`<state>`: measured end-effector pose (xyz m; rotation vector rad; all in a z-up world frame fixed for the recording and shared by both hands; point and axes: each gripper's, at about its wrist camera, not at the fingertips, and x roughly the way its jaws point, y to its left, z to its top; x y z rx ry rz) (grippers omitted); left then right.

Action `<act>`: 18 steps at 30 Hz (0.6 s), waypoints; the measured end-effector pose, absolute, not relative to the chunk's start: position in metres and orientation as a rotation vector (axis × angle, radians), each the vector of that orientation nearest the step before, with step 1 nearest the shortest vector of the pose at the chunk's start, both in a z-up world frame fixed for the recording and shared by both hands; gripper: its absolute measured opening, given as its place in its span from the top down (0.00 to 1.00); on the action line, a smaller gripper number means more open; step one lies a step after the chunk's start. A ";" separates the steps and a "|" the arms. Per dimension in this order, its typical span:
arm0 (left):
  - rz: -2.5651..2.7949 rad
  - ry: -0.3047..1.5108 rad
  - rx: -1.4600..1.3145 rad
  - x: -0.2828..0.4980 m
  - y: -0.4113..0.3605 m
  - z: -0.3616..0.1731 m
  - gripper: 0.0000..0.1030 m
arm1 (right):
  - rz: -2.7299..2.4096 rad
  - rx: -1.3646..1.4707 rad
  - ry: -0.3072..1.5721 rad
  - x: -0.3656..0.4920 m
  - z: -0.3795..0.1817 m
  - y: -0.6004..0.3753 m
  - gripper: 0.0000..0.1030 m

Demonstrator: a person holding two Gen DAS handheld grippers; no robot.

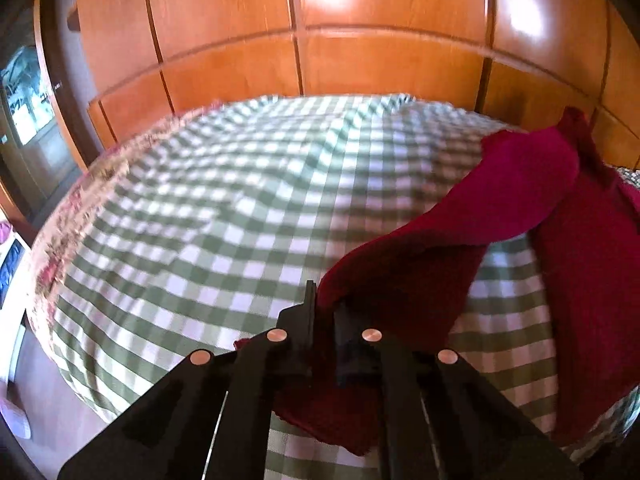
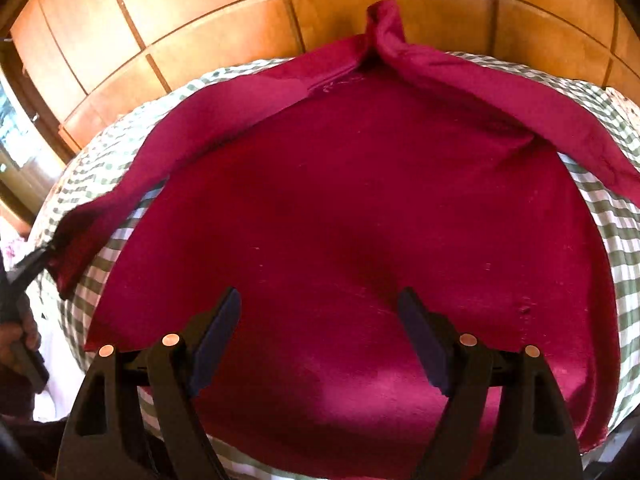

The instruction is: Fold small clothes

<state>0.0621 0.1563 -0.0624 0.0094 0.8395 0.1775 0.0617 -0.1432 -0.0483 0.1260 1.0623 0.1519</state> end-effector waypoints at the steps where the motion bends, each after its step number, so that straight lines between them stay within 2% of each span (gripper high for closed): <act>1: 0.173 0.827 0.009 0.060 0.155 -0.058 0.95 | 0.153 0.124 1.067 0.062 -0.049 -0.145 0.22; 12: 0.112 0.792 -0.044 0.045 0.157 -0.029 0.95 | 0.145 0.111 1.067 0.076 -0.053 -0.131 0.22; 18: -0.031 0.778 -0.397 0.038 0.212 0.003 0.96 | 0.183 0.082 1.047 0.097 -0.053 -0.121 0.22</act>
